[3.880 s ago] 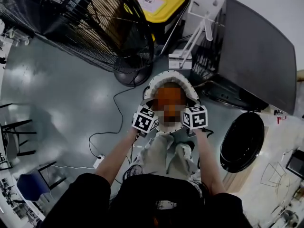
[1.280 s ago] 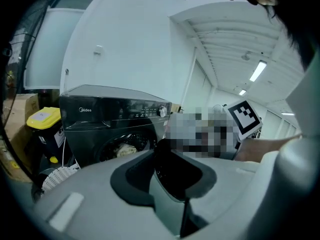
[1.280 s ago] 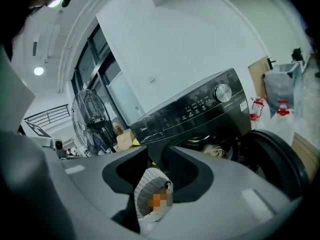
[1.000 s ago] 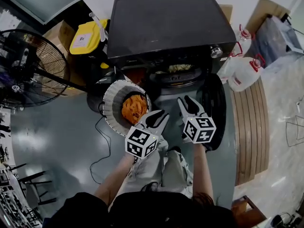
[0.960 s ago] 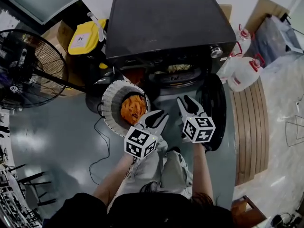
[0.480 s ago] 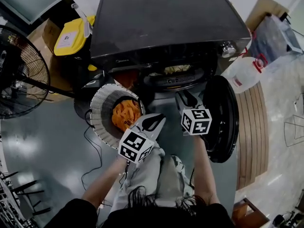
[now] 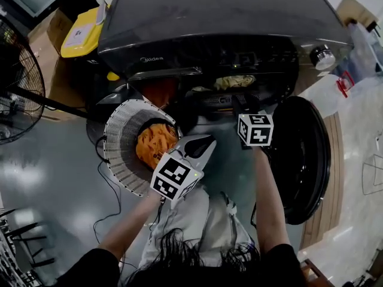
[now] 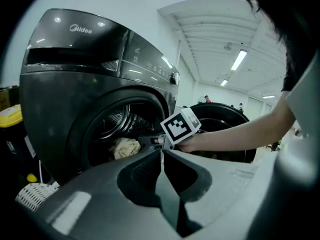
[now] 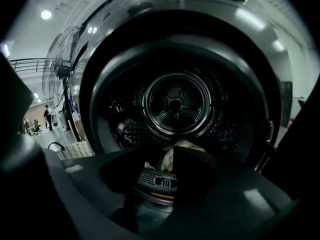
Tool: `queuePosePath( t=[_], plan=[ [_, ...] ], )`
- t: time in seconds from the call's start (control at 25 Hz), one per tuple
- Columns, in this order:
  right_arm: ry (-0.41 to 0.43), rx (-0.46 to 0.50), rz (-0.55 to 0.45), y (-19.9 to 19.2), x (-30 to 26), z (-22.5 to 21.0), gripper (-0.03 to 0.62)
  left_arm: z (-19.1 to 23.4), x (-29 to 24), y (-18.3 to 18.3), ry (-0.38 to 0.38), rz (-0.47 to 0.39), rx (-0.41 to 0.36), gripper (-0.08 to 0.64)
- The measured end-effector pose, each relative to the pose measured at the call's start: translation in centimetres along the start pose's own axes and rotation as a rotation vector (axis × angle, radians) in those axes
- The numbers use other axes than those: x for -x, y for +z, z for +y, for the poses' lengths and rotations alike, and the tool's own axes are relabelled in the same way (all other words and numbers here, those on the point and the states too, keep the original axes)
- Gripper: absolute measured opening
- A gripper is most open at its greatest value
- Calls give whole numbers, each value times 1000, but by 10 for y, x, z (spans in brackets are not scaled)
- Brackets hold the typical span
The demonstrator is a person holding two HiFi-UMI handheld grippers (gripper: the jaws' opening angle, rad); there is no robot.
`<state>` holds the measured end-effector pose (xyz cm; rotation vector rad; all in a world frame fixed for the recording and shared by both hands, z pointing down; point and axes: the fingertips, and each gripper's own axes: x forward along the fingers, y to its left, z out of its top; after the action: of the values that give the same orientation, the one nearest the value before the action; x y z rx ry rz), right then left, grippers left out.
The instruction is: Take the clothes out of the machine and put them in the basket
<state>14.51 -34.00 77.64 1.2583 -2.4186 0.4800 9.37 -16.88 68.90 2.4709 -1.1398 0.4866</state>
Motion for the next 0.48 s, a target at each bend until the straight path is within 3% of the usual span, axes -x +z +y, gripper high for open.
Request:
queuePosePath(
  t=[0.24, 0.48],
  plan=[
    [-10, 121, 67, -19, -64, -26, 232, 22, -29, -2, -15, -65, 29, 25],
    [-34, 173, 118, -35, -115, -47, 250, 38, -47, -15, -33, -65, -30, 25]
  ],
)
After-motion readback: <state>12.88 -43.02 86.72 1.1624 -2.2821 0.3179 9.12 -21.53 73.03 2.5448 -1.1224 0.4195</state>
